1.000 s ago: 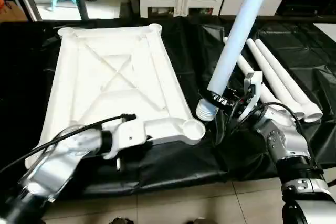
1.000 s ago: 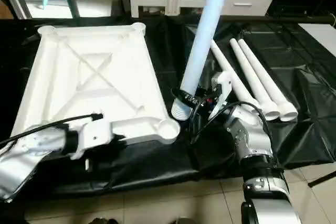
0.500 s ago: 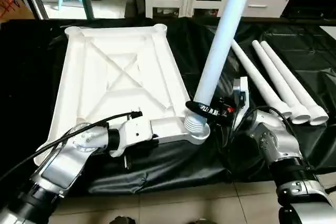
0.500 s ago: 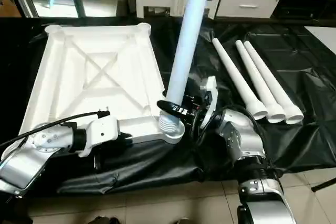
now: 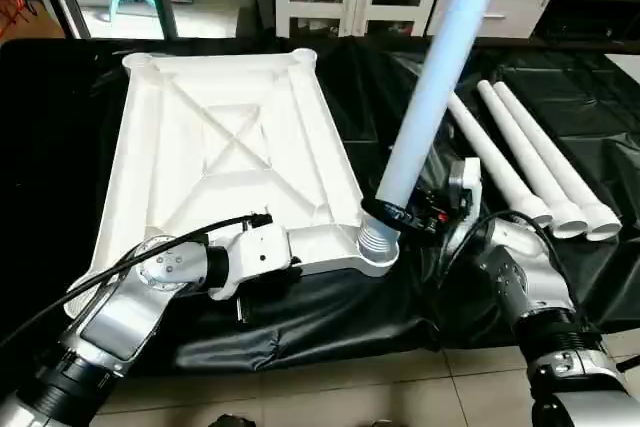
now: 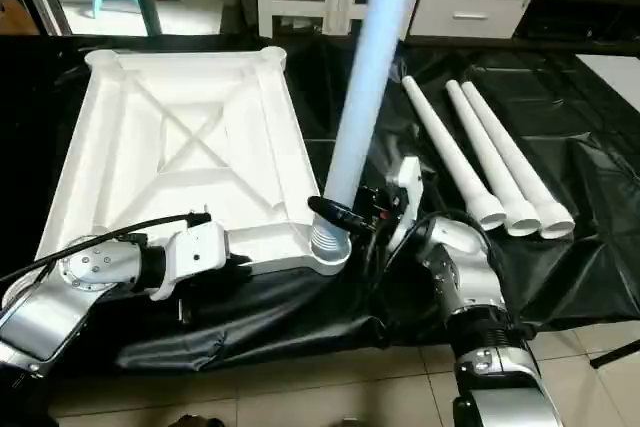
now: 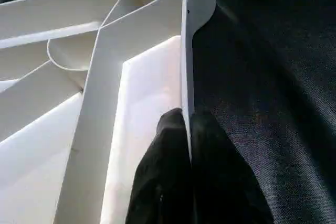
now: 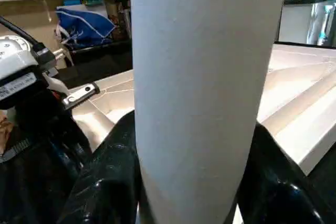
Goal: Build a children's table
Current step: Insert table leg to table base
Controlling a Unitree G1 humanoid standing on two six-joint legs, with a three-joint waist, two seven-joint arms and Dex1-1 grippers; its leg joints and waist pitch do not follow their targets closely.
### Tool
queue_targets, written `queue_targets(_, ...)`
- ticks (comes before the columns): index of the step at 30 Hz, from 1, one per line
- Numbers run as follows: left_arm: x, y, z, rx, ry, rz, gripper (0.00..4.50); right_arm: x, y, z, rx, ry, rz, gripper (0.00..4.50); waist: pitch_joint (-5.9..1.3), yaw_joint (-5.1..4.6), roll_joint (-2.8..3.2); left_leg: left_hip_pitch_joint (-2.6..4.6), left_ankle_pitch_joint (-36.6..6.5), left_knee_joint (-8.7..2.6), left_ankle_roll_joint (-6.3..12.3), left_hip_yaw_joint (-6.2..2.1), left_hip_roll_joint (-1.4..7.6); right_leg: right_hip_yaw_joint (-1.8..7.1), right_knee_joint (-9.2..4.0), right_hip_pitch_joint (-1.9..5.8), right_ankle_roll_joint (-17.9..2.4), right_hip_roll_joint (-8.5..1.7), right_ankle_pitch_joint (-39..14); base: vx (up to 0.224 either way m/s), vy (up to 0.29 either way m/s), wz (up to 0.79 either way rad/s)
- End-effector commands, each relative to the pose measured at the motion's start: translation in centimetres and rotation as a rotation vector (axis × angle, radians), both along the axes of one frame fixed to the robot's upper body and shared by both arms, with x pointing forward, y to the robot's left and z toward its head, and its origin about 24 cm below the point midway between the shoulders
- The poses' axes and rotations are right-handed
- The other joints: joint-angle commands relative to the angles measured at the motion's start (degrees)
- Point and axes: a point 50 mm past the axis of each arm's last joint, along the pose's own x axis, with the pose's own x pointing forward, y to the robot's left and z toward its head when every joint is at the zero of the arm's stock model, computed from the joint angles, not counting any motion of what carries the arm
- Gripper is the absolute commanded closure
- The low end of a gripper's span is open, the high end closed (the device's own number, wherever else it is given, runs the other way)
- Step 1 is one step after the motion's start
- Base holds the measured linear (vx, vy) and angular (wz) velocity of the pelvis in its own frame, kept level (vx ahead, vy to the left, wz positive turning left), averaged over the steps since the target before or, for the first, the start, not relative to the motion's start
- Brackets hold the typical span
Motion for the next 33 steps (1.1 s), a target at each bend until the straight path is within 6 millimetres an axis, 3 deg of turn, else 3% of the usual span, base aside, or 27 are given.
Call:
queue_targets(1, -0.6, 0.6, -2.6, 0.084, 0.092, 0.032, 4.43, -1.0, -0.5, -1.9, -0.033, 0.106, 0.035, 2.64, -2.08, -0.17, 0.24, 2.68, -23.2, -5.60, -2.87, -2.27, 3.19, 1.60, -4.95, -0.40, -10.3, -2.26, -17.4, 0.000, 0.000, 0.00)
queue_targets(13, -0.3, 0.5, -2.5, 0.091, 0.079, 0.030, 4.50, -1.2, -0.7, -2.6, -0.094, 0.095, 0.027, 2.64, -1.87, -0.05, 0.14, 2.66, -24.9, -5.81, -3.35, -2.37, 3.22, 1.68, -5.26, -0.81, -9.9, -2.36, -19.5, 0.000, 0.000, 0.00)
queue_targets(21, -0.2, 0.5, -2.5, 0.092, 0.072, 0.036, 4.50, -1.5, -1.0, -3.8, -0.105, 0.115, -0.053, 2.64, -1.64, -0.26, -0.01, 2.90, -30.2, -6.24, -5.22, -2.88, 3.23, 1.65, -5.80, -1.42, -7.8, -2.31, -24.0, 0.000, 0.000, 0.00)
queue_targets(24, -0.2, 0.5, -2.5, 0.094, 0.072, 0.037, 4.50, -1.7, -1.2, -4.3, -0.096, 0.131, -0.078, 2.64, -1.77, -0.33, 0.05, 2.91, -30.8, -6.45, -5.66, -3.03, 3.26, 1.55, -5.82, -1.35, -7.6, -2.24, -23.3, 0.000, 0.000, 0.00)
queue_targets(28, -0.1, 0.5, -2.5, 0.097, 0.068, 0.037, 4.50, -2.3, -1.4, -5.2, -0.079, 0.177, -0.090, 2.64, -1.92, -0.24, -0.03, 2.97, -28.9, -6.64, -5.04, -2.73, 3.23, 1.64, -5.79, -1.25, -8.4, -2.02, -18.5, 0.000, 0.000, 0.00)
queue_targets(33, 0.0, 0.5, -2.5, 0.100, 0.065, 0.037, 4.50, -2.7, -1.4, -5.9, -0.042, 0.243, -0.111, 2.64, -1.95, -0.14, -0.01, 2.94, -28.1, -6.68, -4.56, -2.65, 3.23, 1.79, -5.76, -1.15, -8.9, -2.06, -17.6, 0.000, 0.000, 0.00)
